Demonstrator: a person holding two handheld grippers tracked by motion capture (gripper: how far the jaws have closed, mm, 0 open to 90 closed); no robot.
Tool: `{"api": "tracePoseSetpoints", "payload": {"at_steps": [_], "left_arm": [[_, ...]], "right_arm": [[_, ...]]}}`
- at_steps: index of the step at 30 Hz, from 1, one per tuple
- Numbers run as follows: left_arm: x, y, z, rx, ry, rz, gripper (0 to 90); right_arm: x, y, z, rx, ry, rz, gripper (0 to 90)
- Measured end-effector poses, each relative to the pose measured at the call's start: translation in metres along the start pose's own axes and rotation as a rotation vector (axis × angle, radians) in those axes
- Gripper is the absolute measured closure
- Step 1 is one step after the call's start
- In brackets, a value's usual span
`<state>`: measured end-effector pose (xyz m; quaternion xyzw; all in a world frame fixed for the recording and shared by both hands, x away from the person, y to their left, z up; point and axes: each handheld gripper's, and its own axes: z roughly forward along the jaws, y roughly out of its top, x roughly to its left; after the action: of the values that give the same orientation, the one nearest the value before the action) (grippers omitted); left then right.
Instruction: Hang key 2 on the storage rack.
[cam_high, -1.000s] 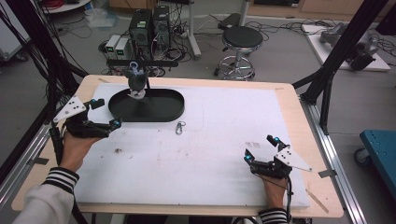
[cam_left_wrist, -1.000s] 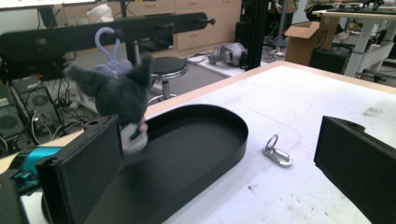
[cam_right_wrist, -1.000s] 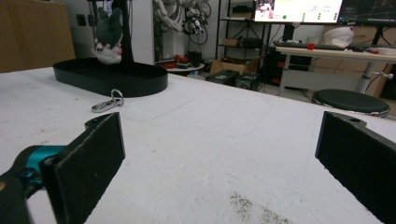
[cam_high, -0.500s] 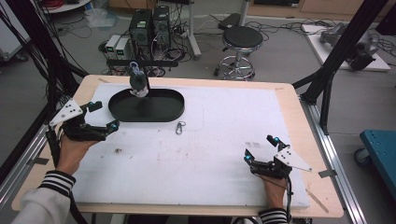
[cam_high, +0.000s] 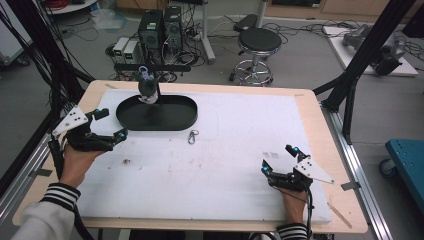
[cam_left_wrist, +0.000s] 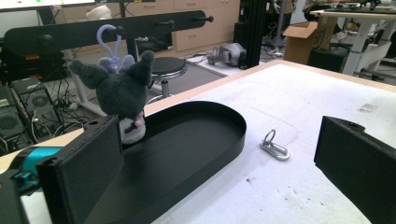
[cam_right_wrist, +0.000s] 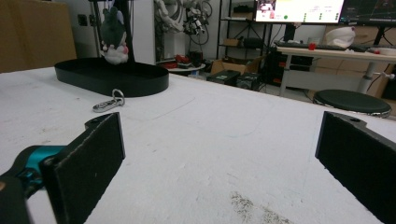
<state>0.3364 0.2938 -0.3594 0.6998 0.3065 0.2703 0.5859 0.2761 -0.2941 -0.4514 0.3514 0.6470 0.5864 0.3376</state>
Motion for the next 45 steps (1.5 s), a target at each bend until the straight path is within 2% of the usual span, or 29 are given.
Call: {"api": "tracePoseSetpoints", "payload": {"at_steps": [8,14,24,28,31,34,37,45], "left_arm": [[-0.004,0.011,0.011,0.023,-0.042,0.035,1.7],[-0.008,0.022,0.026,0.064,-0.095,0.058,1.7],[-0.021,0.04,0.054,0.13,-0.184,0.127,1.7],[-0.026,0.046,0.068,0.159,-0.223,0.151,1.7],[-0.029,0.051,0.08,0.192,-0.254,0.185,1.7],[-0.033,0.054,0.091,0.21,-0.283,0.198,1.7],[-0.035,0.057,0.104,0.258,-0.318,0.231,1.7],[-0.045,0.058,0.139,0.328,-0.391,0.277,1.7]], "right_arm": [[0.0,0.0,-0.001,-0.006,-0.002,0.007,0.6],[0.0,-0.001,-0.001,-0.01,-0.003,0.01,0.6],[0.0,-0.001,-0.001,-0.014,-0.003,0.003,0.6],[0.0,-0.001,-0.001,-0.015,-0.005,0.003,0.6],[0.0,-0.001,-0.001,-0.015,-0.005,0.003,0.6],[0.0,-0.001,-0.001,-0.015,-0.007,0.003,0.6],[0.0,-0.001,-0.001,-0.015,-0.006,0.005,0.6],[0.0,-0.001,-0.001,-0.013,-0.009,0.004,0.6]]}}
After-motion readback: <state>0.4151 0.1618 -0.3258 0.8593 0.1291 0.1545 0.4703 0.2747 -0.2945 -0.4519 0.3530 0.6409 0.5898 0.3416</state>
